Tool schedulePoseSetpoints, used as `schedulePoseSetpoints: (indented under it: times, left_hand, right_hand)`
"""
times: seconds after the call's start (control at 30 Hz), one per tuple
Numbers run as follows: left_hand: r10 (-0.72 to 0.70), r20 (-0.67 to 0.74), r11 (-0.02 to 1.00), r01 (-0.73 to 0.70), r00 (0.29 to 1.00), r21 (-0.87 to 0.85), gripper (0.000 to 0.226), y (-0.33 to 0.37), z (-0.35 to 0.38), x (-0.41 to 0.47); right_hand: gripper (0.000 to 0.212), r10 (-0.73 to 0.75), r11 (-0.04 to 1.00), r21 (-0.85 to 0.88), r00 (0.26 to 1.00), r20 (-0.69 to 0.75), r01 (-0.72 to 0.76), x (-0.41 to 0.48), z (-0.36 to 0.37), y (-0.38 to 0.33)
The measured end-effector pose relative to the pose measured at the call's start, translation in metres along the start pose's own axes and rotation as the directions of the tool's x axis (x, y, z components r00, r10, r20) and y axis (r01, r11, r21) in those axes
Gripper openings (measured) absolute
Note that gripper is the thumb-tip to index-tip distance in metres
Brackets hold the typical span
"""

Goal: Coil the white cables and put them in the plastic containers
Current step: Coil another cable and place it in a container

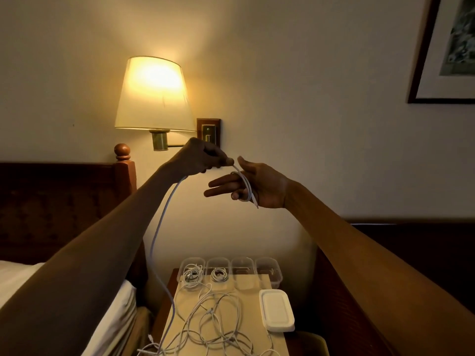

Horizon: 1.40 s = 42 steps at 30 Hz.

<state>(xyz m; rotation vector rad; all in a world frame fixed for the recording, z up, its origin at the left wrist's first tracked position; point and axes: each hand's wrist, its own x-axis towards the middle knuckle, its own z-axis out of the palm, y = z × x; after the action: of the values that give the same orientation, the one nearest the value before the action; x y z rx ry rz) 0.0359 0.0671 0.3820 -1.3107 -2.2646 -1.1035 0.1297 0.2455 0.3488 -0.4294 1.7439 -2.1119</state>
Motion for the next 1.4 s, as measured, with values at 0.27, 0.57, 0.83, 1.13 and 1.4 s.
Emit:
schedulePoseSetpoints:
  times: [0.27,0.57,0.83,1.13,1.4]
  left_hand:
    - [-0.152,0.286,0.905,0.249,0.946,-0.344,0.015,-0.009,0.02,-0.02]
    - [-0.125,0.454,0.947,0.242,0.882,-0.211,0.027,0.012,0.044,-0.028]
    - [-0.21,0.533,0.978,0.175,0.82,0.117,0.021,0.049,0.018,-0.009]
    - [-0.043,0.343,0.977,-0.033,0.938,0.212,0.008,0.058,-0.028,0.009]
    - [0.124,0.151,0.991,-0.115,0.981,-0.068,0.018,0.045,-0.041,0.008]
  right_hand:
    - [0.054,-0.168,0.978,0.123,0.985,-0.033,0.171,-0.006,-0.004,-0.012]
    - [0.057,-0.396,0.918,-0.089,0.872,-0.288,0.387,-0.007,-0.011,-0.027]
    - [0.058,-0.386,0.883,-0.425,0.822,-0.419,0.198,0.006,-0.013,-0.02]
    - [0.056,-0.087,0.852,-0.512,0.937,-0.34,-0.107,0.006,-0.002,-0.015]
    - [0.061,-0.009,0.98,-0.198,0.997,-0.073,-0.006,-0.006,0.008,-0.018]
